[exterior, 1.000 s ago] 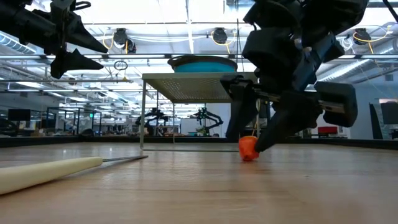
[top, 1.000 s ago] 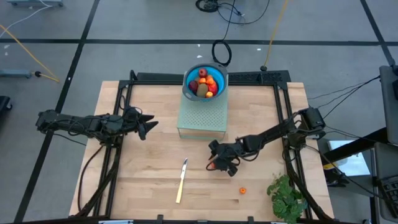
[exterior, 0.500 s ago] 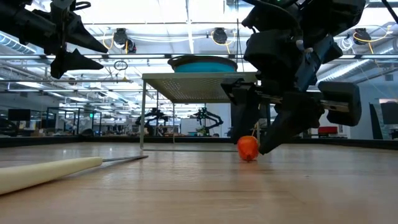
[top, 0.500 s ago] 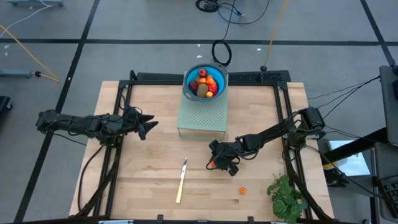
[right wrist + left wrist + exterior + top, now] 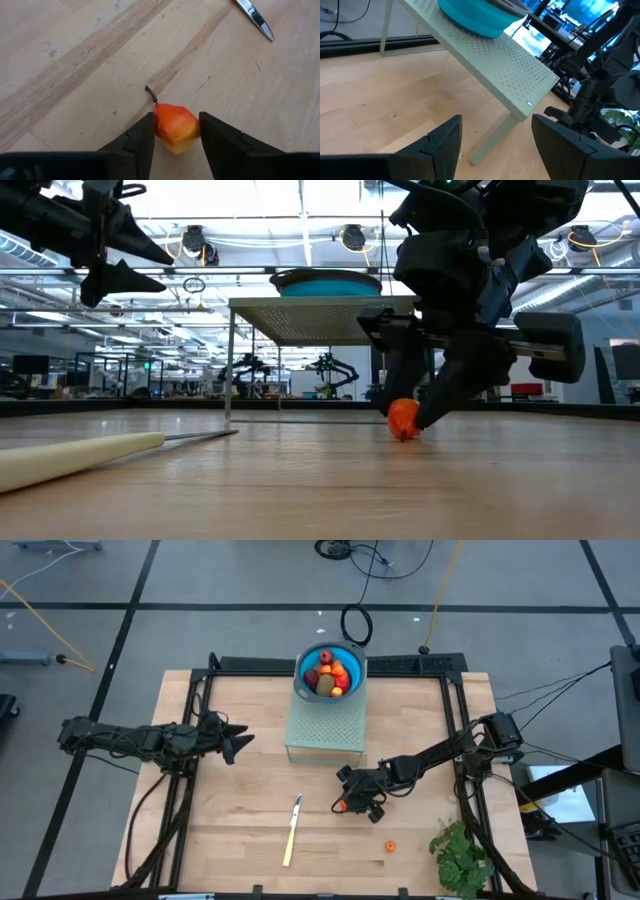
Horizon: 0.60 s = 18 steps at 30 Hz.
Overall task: Pick & Place Fruit
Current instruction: Put the peach into the blue strainer bowl on the shelf
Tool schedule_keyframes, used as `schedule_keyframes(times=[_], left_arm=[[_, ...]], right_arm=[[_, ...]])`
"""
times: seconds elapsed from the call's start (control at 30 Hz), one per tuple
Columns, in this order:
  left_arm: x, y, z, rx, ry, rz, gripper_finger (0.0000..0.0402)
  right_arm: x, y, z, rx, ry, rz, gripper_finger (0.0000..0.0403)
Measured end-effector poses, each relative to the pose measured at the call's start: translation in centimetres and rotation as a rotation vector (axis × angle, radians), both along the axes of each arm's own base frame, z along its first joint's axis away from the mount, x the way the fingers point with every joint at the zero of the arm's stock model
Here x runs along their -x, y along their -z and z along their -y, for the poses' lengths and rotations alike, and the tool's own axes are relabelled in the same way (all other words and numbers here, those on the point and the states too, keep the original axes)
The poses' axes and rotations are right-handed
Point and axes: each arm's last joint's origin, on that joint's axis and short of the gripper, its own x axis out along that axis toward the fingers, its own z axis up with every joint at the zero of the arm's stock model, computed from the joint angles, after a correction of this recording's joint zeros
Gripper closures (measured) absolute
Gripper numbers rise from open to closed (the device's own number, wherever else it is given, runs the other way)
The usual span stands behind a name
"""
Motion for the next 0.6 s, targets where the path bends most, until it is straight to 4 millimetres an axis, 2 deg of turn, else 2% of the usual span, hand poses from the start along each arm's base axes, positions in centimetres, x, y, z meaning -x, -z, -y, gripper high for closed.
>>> schedule_keyframes(times=[0.13,0.37,0.6], left_arm=[[0.0,0.0,0.0,0.021,-0.007,0.009,0.016],[0.0,0.0,0.0,0.023,-0.007,0.01,0.016],[0.0,0.0,0.0,0.025,-0.008,0.011,0.016]], right_arm=[[0.0,0.0,0.0,0.001,0.0,-0.004,0.0276],[0.0,0.0,0.0,0.002,0.001,-0.002,0.0279],[0.1,-2.1,-0.1,0.03,0.035,0.08,0.0279]])
